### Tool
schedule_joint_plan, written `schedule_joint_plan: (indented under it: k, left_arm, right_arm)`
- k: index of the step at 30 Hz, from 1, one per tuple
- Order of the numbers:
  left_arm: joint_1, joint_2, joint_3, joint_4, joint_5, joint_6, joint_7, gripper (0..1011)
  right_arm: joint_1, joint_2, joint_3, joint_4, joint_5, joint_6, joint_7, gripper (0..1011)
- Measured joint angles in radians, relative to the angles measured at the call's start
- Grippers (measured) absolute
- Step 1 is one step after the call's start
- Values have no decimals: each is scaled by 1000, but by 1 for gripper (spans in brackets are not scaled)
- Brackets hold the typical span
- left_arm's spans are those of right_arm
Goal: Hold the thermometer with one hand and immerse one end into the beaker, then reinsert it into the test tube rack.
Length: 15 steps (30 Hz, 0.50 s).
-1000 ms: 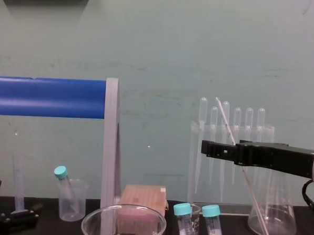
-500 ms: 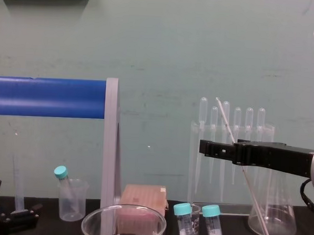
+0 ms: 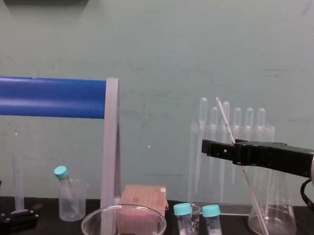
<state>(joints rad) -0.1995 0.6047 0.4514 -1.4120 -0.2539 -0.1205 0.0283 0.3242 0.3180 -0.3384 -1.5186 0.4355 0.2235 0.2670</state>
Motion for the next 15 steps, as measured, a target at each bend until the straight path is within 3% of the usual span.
schedule_joint_plan:
  k: [12, 15]
  left_arm:
    - [0, 0, 0, 0, 0, 0, 0, 1008]
    - [0, 0, 0, 0, 0, 0, 0, 1008]
  right_arm:
    - [0, 0, 0, -1, 1, 0, -1, 565]
    - [0, 0, 0, -1, 1, 0, -2, 435]
